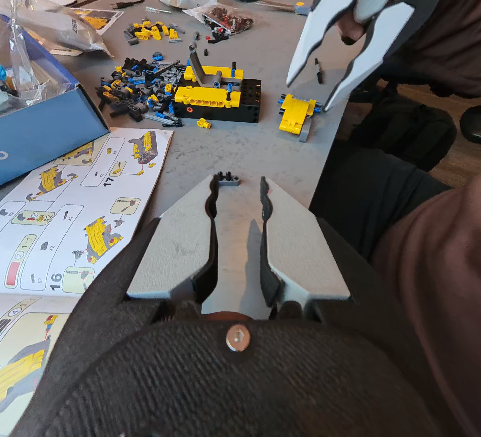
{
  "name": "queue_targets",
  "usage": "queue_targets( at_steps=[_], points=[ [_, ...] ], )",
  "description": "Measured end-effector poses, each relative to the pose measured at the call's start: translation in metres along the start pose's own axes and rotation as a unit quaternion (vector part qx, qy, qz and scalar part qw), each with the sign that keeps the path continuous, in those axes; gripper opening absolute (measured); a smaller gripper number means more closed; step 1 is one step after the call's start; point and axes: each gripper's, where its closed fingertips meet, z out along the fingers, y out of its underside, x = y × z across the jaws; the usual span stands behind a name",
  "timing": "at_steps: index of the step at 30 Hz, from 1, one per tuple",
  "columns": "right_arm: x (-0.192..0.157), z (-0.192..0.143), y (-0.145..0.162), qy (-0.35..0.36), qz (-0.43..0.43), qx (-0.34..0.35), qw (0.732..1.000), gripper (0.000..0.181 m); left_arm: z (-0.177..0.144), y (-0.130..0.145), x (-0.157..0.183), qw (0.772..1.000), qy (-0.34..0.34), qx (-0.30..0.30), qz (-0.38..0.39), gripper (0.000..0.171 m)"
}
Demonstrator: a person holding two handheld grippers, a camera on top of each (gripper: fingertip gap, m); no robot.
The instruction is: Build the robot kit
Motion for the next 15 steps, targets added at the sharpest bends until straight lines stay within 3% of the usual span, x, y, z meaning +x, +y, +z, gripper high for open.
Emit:
queue_targets(
  at_steps=[4, 7, 9, 10, 12, 15],
  points=[
    [0.026, -0.058, -0.008, 0.105, 0.103, 0.15, 0.978, 0.045, -0.001, 0.001, 0.015, 0.999, 0.04, 0.002, 0.023, 0.028],
    [0.073, -0.133, 0.026, 0.269, 0.225, 0.246, 0.904, 0.033, -0.001, 0.005, 0.023, 0.998, 0.063, 0.0, 0.019, 0.028],
    [0.086, -0.175, 0.06, 0.319, 0.304, 0.288, 0.85, 0.031, 0.003, 0.012, 0.026, 0.997, 0.072, -0.006, 0.0, 0.028],
    [0.081, -0.184, 0.064, 0.3, 0.313, 0.311, 0.846, 0.03, 0.003, 0.011, 0.025, 0.998, 0.062, -0.001, 0.007, 0.028],
    [0.059, -0.18, 0.066, 0.235, 0.294, 0.315, 0.871, 0.018, 0.001, 0.008, 0.024, 0.998, 0.059, 0.01, 0.008, 0.025],
    [0.031, -0.142, 0.091, 0.168, 0.266, 0.213, 0.925, 0.02, 0.0, 0.007, 0.023, 0.997, 0.075, 0.014, -0.017, 0.026]
  ],
)
